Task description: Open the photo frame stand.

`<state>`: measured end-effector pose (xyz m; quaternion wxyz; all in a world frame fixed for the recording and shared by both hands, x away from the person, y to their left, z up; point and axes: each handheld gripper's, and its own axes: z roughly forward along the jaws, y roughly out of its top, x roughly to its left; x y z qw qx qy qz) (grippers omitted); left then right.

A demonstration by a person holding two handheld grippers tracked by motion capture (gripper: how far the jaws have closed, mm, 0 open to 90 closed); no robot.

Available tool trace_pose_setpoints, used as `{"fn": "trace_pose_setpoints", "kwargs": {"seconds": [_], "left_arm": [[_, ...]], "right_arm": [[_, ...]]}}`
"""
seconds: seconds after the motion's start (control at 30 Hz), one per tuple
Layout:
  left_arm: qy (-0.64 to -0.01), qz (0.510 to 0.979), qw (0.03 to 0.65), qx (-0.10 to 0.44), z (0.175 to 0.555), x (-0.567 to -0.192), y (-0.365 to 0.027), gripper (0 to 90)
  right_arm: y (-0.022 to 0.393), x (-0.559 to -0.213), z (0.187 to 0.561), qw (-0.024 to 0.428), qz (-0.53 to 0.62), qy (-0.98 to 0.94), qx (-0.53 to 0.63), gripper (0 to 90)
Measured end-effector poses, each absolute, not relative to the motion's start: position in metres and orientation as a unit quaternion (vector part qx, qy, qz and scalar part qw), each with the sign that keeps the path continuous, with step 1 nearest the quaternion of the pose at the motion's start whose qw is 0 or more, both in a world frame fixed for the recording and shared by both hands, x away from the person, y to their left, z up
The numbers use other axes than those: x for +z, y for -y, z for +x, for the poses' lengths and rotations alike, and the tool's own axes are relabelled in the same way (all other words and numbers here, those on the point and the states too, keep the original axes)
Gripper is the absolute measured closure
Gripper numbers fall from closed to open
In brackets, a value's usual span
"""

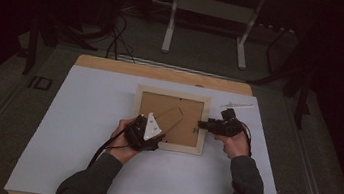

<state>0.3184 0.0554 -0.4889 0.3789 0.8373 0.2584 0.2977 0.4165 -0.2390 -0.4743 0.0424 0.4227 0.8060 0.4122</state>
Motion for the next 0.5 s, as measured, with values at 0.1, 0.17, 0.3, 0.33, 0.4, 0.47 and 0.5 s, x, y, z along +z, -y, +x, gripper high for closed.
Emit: {"fn": "trace_pose_setpoints", "kwargs": {"seconds": [0.1,0.17,0.3,0.33,0.4,0.47,0.5], "left_arm": [[-0.264,0.837,0.385,0.285,0.32,-0.488,-0.057,37.9],[-0.269,0.835,0.394,0.273,0.322,-0.488,-0.059,38.0],[-0.292,0.829,0.418,0.231,0.328,-0.486,-0.065,36.1],[-0.297,0.828,0.421,0.222,0.33,-0.485,-0.067,35.3],[-0.308,0.824,0.43,0.205,0.333,-0.485,-0.07,35.1],[-0.315,0.824,0.43,0.193,0.335,-0.484,-0.073,34.6],[-0.32,0.823,0.429,0.191,0.336,-0.484,-0.074,34.6]], "right_arm": [[0.239,-0.475,0.416,0.043,0.424,-0.804,0.413,57.5],[0.239,-0.475,0.416,0.042,0.425,-0.803,0.415,57.6],[0.239,-0.476,0.415,0.043,0.428,-0.801,0.418,57.7],[0.239,-0.476,0.415,0.044,0.428,-0.8,0.418,57.7],[0.239,-0.475,0.414,0.045,0.427,-0.801,0.418,57.7],[0.239,-0.475,0.414,0.046,0.427,-0.801,0.417,57.7],[0.239,-0.475,0.414,0.046,0.427,-0.801,0.417,57.7]]}}
